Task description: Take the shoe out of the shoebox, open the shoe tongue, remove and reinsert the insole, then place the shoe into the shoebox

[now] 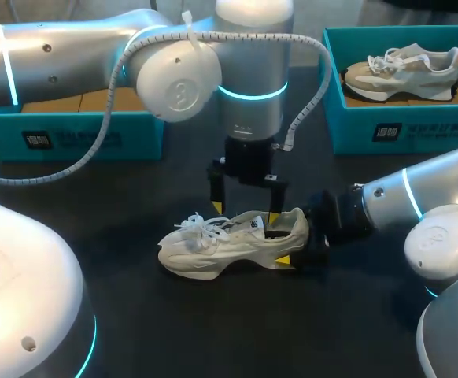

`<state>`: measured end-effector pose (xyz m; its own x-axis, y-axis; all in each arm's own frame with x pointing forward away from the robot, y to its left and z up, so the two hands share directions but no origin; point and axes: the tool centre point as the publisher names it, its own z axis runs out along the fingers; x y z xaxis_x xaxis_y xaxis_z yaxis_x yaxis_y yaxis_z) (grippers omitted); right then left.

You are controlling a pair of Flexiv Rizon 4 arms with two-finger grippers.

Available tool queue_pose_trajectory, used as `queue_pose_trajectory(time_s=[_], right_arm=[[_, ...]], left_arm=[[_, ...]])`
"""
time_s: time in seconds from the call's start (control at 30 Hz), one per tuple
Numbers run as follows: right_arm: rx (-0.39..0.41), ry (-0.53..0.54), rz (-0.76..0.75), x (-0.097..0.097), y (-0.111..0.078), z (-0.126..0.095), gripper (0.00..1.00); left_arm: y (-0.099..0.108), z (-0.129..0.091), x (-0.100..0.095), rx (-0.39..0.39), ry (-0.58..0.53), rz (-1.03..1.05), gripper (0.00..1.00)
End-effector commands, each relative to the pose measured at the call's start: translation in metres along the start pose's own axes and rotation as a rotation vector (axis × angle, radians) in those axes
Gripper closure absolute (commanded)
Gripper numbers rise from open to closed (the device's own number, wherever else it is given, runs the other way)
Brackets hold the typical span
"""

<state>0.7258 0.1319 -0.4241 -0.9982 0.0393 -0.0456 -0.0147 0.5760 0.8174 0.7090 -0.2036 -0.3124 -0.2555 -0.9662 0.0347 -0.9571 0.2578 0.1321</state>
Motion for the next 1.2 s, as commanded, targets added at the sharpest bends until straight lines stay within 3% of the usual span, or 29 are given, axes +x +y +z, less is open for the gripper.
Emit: queue_pose_trajectory(time_s=[0.03, 0.87, 1.2], right_arm=[[0.004, -0.002, 0.001, -0.001, 0.000, 0.004, 1.00], [0.004, -0.002, 0.001, -0.001, 0.000, 0.004, 1.00], [0.004, -0.002, 0.001, -0.001, 0.000, 0.004, 1.00]], left_arm=[[0.003, 0.009, 0.001, 0.016, 0.017, -0.004, 0.00], [-0.022, 0.046, 0.008, 0.030, -0.045, -0.034, 0.00], [-0.017, 0.052, 0.007, 0.016, -0.109, -0.027, 0.00]])
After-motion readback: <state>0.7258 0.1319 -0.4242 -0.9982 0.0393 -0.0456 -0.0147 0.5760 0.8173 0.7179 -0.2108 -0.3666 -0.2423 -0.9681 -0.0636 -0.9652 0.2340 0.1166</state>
